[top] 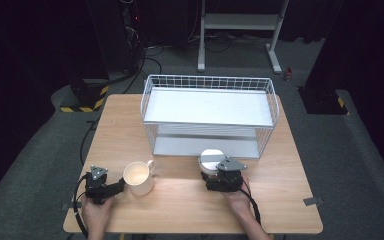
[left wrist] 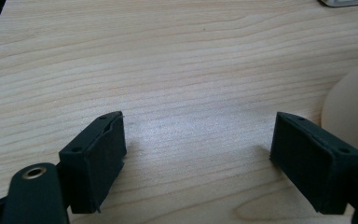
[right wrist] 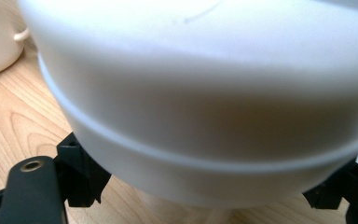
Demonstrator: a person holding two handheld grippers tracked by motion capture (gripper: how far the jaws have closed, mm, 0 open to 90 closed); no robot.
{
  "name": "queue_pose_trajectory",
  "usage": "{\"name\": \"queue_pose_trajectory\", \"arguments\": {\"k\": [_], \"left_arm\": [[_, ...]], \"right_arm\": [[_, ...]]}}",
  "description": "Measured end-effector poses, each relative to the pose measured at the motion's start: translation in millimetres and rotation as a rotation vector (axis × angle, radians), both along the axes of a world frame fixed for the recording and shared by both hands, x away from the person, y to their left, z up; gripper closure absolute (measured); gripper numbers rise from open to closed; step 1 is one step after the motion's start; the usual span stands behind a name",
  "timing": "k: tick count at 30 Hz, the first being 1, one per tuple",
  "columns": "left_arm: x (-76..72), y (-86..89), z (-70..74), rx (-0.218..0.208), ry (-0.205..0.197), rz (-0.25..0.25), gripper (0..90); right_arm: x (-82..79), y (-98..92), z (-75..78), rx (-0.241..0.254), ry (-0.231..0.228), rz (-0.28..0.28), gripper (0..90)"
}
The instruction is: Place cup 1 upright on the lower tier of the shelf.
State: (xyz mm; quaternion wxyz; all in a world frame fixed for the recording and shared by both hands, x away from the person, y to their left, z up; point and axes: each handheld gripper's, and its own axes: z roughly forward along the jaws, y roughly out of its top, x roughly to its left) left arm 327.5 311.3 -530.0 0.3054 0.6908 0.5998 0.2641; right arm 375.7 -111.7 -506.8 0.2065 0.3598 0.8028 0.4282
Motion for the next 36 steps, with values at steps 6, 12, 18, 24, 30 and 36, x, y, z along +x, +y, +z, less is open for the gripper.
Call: {"name": "queue_pose_trajectory", "arguments": {"k": [6,12,18,24,30,36], "left_arm": [[0.0,0.0,0.0,0.000,0.000,0.001,18.3],[0.0,0.2,0.1,0.001,0.001,-0.001,18.3],[0.2,0.4,0.2,0.002,0.002,-0.002,18.3],[0.2,0.6,0.2,0.002,0.002,-0.002,18.4],[0.3,0.6,0.2,0.002,0.002,-0.001,18.4],[0.3,0.4,0.1,0.001,0.000,0.002,18.4]], "right_arm": [[0.2,-2.3,1.3,0.009,0.000,-0.006,18.1],[0.5,-4.1,1.9,0.015,0.003,-0.017,18.1],[1.0,-8.0,5.8,0.022,-0.012,-0.021,18.1],[3.7,-12.8,10.6,0.021,-0.016,-0.034,18.1],[6.6,-20.4,12.8,0.026,-0.006,-0.066,18.1],[9.3,-24.3,14.1,0.033,-0.002,-0.089,18.1]]}}
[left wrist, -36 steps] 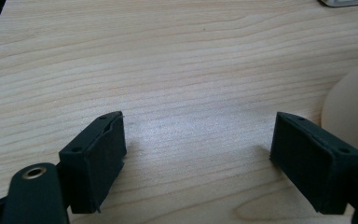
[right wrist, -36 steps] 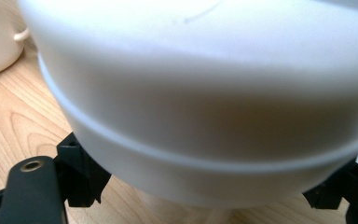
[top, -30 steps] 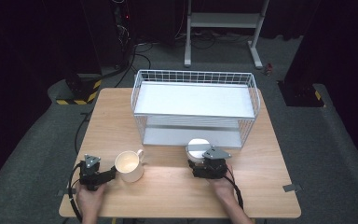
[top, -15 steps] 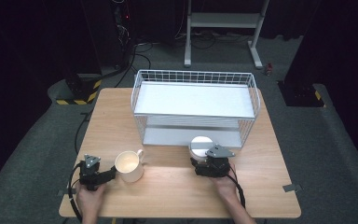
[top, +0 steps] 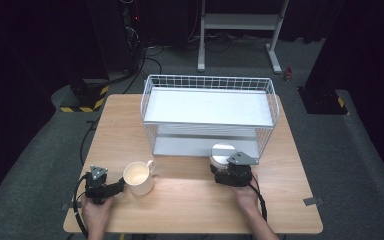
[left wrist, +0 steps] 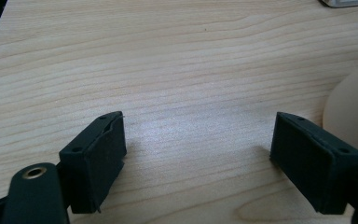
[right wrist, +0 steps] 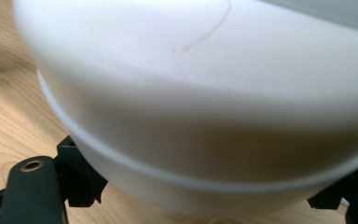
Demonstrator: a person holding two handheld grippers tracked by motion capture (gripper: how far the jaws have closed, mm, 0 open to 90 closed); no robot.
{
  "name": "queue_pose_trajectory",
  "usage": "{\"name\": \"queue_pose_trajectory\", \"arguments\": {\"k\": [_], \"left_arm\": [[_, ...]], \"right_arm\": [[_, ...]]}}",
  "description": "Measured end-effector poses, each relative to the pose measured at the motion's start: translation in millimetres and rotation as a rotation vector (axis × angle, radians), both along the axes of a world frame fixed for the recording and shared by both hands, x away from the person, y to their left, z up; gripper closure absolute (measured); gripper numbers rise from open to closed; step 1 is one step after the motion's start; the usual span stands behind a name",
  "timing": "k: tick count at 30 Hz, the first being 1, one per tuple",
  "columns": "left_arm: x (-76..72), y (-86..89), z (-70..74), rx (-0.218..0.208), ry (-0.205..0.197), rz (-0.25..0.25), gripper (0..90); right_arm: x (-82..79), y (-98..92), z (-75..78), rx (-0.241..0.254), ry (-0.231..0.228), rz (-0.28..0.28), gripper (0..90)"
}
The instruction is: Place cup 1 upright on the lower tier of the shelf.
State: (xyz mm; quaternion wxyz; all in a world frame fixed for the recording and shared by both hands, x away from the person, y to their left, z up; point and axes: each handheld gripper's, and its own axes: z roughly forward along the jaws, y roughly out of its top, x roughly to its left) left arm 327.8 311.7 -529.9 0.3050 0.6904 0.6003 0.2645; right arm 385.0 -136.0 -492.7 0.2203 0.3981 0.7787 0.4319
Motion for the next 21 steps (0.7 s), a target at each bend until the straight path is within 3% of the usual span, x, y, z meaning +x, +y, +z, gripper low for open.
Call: {"name": "queue_pose_trajectory", "arguments": {"k": [11,21], "left_arm": [[0.0,0.0,0.0,0.000,0.000,0.000,18.4],[0.0,0.0,0.1,0.000,0.001,0.000,18.4]], "right_arm": [[11.3,-9.1,5.7,-0.005,-0.001,-0.031,18.2],[23.4,-20.2,7.4,0.019,0.015,-0.088,18.1]]}}
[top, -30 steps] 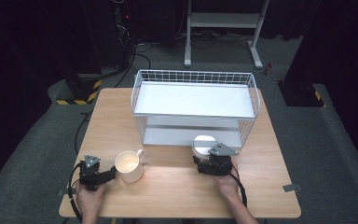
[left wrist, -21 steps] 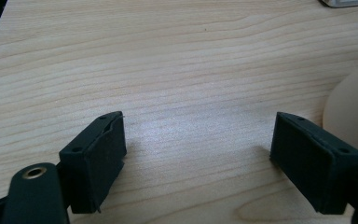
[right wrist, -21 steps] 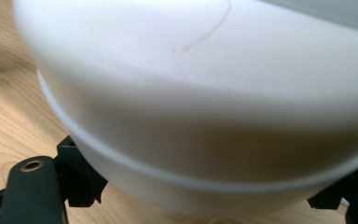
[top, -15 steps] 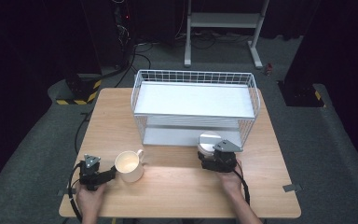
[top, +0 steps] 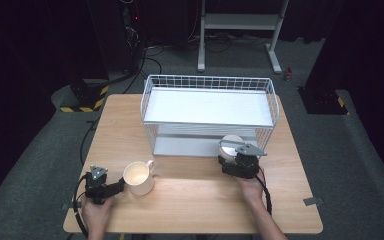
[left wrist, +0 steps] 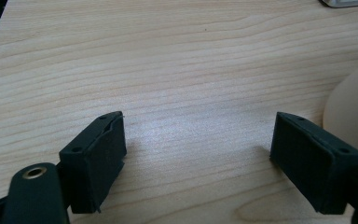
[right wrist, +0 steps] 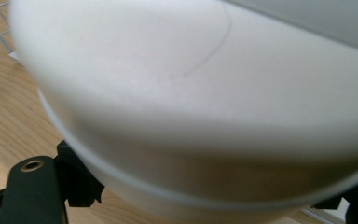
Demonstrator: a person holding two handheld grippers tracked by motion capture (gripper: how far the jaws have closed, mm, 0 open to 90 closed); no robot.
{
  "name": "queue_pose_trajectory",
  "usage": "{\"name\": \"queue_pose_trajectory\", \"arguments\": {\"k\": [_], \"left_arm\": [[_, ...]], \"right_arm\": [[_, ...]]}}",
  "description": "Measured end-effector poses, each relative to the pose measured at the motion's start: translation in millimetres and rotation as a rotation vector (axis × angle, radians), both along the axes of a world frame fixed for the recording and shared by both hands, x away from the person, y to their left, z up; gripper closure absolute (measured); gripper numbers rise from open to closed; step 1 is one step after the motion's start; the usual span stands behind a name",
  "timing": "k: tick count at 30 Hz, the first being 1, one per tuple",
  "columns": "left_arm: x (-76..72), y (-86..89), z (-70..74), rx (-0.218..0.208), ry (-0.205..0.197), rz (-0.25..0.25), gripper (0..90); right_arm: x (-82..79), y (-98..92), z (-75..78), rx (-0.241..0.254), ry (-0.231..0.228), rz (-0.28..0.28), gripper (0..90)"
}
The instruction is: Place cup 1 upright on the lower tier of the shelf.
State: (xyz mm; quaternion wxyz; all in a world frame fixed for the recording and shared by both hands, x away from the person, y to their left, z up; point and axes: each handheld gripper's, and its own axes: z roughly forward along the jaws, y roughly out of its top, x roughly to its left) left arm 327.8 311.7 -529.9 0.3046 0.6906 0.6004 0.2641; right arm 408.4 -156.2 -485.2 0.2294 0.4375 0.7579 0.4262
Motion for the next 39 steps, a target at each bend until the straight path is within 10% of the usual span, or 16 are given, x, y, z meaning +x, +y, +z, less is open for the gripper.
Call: {"name": "queue_pose_trajectory", "arguments": {"k": [39], "left_arm": [[0.0,0.0,0.0,0.000,-0.001,0.001,18.3]], "right_arm": [[26.0,-1.9,-7.3,-0.031,-0.011,-0.028,18.2]]}}
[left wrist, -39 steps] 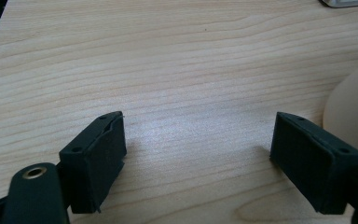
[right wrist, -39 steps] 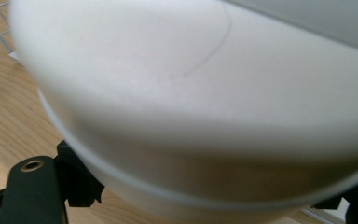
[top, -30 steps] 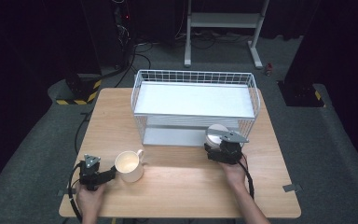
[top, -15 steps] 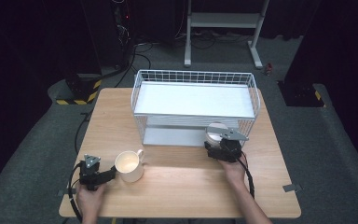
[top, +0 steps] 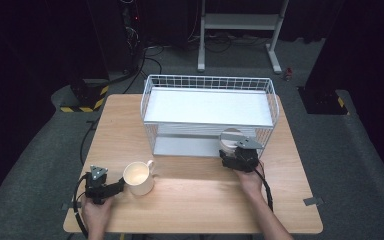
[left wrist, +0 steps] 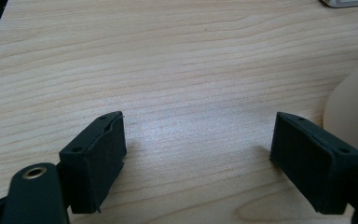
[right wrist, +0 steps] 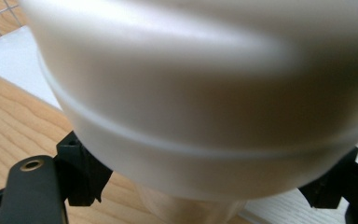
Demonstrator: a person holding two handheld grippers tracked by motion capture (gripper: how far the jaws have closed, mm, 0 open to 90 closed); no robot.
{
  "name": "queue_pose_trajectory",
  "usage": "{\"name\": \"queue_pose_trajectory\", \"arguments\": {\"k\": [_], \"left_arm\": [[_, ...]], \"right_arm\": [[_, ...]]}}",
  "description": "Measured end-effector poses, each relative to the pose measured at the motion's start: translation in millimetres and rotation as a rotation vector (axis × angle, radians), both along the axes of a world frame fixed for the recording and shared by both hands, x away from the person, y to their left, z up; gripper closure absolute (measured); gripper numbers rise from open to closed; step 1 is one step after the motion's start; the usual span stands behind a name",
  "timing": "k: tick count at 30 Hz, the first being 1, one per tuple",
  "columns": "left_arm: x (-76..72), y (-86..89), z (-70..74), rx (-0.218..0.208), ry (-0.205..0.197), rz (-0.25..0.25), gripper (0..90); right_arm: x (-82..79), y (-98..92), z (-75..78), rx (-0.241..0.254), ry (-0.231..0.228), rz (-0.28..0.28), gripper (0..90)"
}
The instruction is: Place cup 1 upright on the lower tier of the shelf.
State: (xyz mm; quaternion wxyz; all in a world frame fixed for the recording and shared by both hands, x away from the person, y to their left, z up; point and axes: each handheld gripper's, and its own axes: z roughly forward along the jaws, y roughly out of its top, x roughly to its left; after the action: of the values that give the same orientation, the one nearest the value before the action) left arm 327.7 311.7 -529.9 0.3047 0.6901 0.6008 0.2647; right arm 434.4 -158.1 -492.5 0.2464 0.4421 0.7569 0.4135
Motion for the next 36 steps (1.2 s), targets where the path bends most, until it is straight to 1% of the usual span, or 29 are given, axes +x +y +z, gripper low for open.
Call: {"name": "queue_pose_trajectory", "arguments": {"k": [4,8,11,12,17,22,23,27,29,30,32,34,36], "left_arm": [[0.0,0.0,0.0,0.000,0.000,0.000,18.4],[0.0,0.0,0.0,0.000,0.000,0.001,18.4],[0.0,0.0,0.0,0.000,0.000,0.001,18.4],[0.0,0.1,0.1,-0.001,0.002,0.000,18.4],[-0.1,0.1,0.1,0.000,0.002,0.001,18.4],[0.0,0.3,0.0,0.001,0.000,0.002,18.4],[0.0,0.3,0.1,0.001,0.001,0.002,18.4],[0.0,0.6,0.2,0.004,0.002,0.003,18.4],[0.1,0.7,0.2,0.005,0.002,0.003,18.4],[0.0,0.7,0.2,0.005,0.002,0.003,18.4],[0.1,0.7,0.2,0.006,0.001,0.003,18.4],[0.1,0.8,0.2,0.006,0.001,0.003,18.4],[0.1,0.8,0.2,0.006,0.001,0.003,18.4]], "right_arm": [[2.6,0.0,-1.2,0.012,0.002,-0.011,18.3],[8.8,-0.7,-1.1,0.009,0.001,-0.008,18.3],[13.7,-0.2,-0.8,0.013,0.010,-0.021,18.3],[15.6,-0.3,-0.5,0.003,0.007,-0.017,18.3],[19.9,-1.3,-3.3,0.019,-0.010,-0.020,18.1],[19.9,-1.5,-3.4,0.016,-0.011,-0.019,17.7],[19.4,-1.2,-3.4,0.023,-0.003,-0.026,17.3],[16.8,-0.5,-3.1,0.008,0.025,-0.039,14.1],[17.1,-1.9,-3.2,-0.002,0.022,-0.031,13.9],[16.8,-2.6,-3.0,-0.004,0.024,-0.035,13.8],[14.9,-2.7,-2.6,0.005,0.038,-0.044,14.3],[12.8,-3.8,-2.9,-0.007,0.032,-0.036,15.5],[9.8,-5.0,-4.0,-0.005,0.039,-0.034,17.9]]}}
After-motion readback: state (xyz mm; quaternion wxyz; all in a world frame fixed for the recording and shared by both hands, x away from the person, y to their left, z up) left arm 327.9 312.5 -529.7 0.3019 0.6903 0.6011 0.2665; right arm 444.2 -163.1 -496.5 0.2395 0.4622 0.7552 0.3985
